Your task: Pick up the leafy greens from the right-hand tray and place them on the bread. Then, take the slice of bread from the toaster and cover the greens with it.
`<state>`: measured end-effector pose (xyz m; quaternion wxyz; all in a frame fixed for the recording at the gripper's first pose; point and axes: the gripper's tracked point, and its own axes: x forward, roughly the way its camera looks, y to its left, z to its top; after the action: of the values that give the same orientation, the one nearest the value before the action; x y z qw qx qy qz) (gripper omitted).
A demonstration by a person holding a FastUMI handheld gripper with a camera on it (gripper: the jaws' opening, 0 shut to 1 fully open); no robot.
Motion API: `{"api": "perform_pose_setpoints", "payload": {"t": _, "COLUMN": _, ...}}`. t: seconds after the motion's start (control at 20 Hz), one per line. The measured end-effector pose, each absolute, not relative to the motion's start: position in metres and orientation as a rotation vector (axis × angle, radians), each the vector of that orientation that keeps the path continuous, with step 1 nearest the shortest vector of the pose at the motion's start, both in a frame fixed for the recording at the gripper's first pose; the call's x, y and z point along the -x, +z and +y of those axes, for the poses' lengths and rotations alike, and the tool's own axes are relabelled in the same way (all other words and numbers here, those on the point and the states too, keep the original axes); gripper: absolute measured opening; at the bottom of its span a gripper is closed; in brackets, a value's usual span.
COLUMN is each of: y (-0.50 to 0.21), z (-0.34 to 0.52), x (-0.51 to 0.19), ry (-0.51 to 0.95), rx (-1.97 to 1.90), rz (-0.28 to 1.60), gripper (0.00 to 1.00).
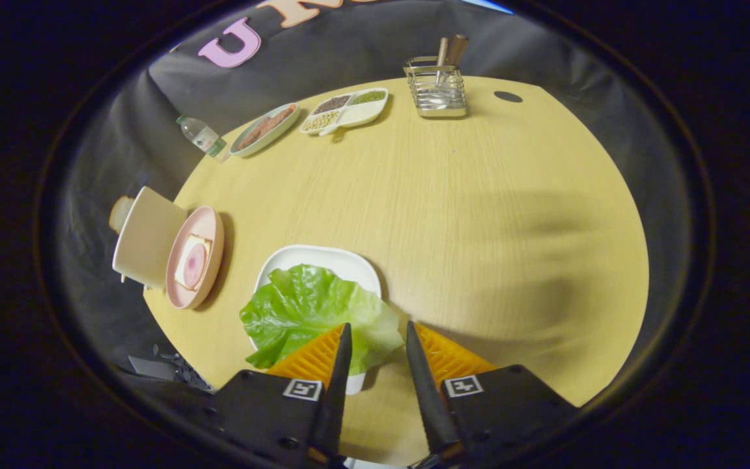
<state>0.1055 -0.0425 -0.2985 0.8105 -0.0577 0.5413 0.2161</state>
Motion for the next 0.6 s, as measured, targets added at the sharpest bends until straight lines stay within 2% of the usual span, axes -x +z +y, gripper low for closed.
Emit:
{"api": "perform_pose_setpoints", "payload": {"t": 0.2, "y": -0.300, "z": -0.039, "x": -0.107, "ry": 0.446, "rx": 0.077, "rz": 1.183, "gripper": 0.35}}
{"api": "perform_pose_setpoints", "payload": {"t": 0.25, "y": -0.297, "z": -0.039, "x": -0.106, "ry": 0.424, "rx": 0.053, "rz": 1.191, "gripper": 0.35}}
{"api": "perform_pose_setpoints", "payload": {"t": 0.45, "y": -0.293, "z": -0.038, "x": -0.109, "ry": 0.404, "rx": 0.012, "rz": 1.186, "gripper": 0.04}}
{"api": "perform_pose_setpoints", "payload": {"t": 0.6, "y": -0.281, "z": -0.033, "x": -0.104, "ry": 0.414, "rx": -0.025, "rz": 1.174, "gripper": 0.04}}
